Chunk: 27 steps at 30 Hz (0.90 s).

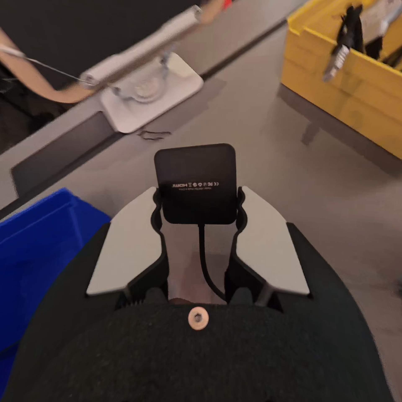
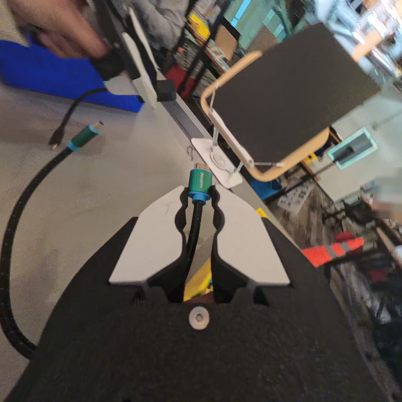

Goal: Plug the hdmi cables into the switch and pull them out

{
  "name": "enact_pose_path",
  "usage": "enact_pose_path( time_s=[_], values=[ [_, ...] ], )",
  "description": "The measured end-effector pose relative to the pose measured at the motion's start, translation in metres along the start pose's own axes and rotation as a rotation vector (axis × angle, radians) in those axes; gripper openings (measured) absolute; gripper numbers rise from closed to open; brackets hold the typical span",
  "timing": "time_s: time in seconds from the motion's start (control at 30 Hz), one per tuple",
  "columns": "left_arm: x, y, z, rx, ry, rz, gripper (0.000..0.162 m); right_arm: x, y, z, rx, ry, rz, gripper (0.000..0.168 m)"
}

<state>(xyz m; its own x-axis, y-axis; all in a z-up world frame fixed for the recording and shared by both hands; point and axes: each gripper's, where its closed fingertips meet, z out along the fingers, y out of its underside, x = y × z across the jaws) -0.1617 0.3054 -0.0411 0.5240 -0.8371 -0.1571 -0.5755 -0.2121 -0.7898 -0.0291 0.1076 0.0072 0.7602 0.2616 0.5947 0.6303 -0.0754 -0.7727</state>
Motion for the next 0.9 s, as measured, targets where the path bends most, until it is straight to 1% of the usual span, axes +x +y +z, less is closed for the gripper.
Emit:
enact_pose_path(
  time_s=[0.03,0.07,0.13,0.2,0.27,0.3,0.37,0.43,0.5,0.6,0.63,0.7,0.77,0.83,0.9],
  values=[
    [-0.013,-0.003,-0.006,0.035,-0.033,-0.034,0.066,0.014,-0.009,-0.014,0.011,-0.017,-0.031,0.020],
    [-0.025,-0.007,-0.011,0.071,-0.060,-0.072,0.066,0.035,-0.013,-0.028,-0.006,0.010,-0.048,0.021],
    [-0.038,-0.010,-0.018,0.095,-0.068,-0.093,0.066,0.091,-0.017,-0.053,-0.037,0.154,-0.092,0.020],
    [-0.043,-0.011,-0.023,0.107,-0.078,-0.090,0.066,0.152,-0.013,-0.076,-0.086,0.327,-0.073,0.021],
    [-0.036,-0.011,-0.023,0.100,-0.048,-0.086,0.066,0.203,-0.004,-0.093,-0.119,0.484,-0.061,0.020],
    [-0.031,-0.011,-0.023,0.096,-0.031,-0.082,0.066,0.223,0.008,-0.098,-0.163,0.551,-0.080,0.020],
    [-0.024,-0.011,-0.021,0.088,-0.013,-0.069,0.066,0.244,0.035,-0.093,-0.220,0.584,-0.119,0.021],
    [-0.018,-0.008,-0.018,0.068,-0.001,-0.055,0.066,0.243,0.073,-0.072,-0.278,0.527,-0.148,0.020],
    [-0.011,-0.005,-0.014,0.053,0.017,-0.049,0.066,0.234,0.123,-0.046,-0.403,0.487,-0.186,0.020],
    [0.000,0.000,-0.008,0.027,0.054,-0.038,0.066,0.199,0.187,-0.008,-0.543,0.333,-0.222,0.021],
    [0.002,0.001,-0.007,0.019,0.060,-0.033,0.066,0.187,0.202,0.001,-0.567,0.279,-0.234,0.021],
    [0.006,0.003,-0.005,0.012,0.069,-0.031,0.066,0.160,0.226,0.017,-0.621,0.128,-0.253,0.021],
    [0.009,0.003,-0.004,0.009,0.085,-0.035,0.066,0.142,0.245,0.028,-0.679,0.026,-0.330,0.020],
    [0.012,0.001,-0.005,0.015,0.099,-0.041,0.066,0.132,0.247,0.039,-0.628,-0.007,-0.449,0.019],
    [0.015,0.001,-0.006,0.015,0.110,-0.037,0.066,0.123,0.248,0.041,-0.591,-0.056,-0.567,0.018]
  ],
)
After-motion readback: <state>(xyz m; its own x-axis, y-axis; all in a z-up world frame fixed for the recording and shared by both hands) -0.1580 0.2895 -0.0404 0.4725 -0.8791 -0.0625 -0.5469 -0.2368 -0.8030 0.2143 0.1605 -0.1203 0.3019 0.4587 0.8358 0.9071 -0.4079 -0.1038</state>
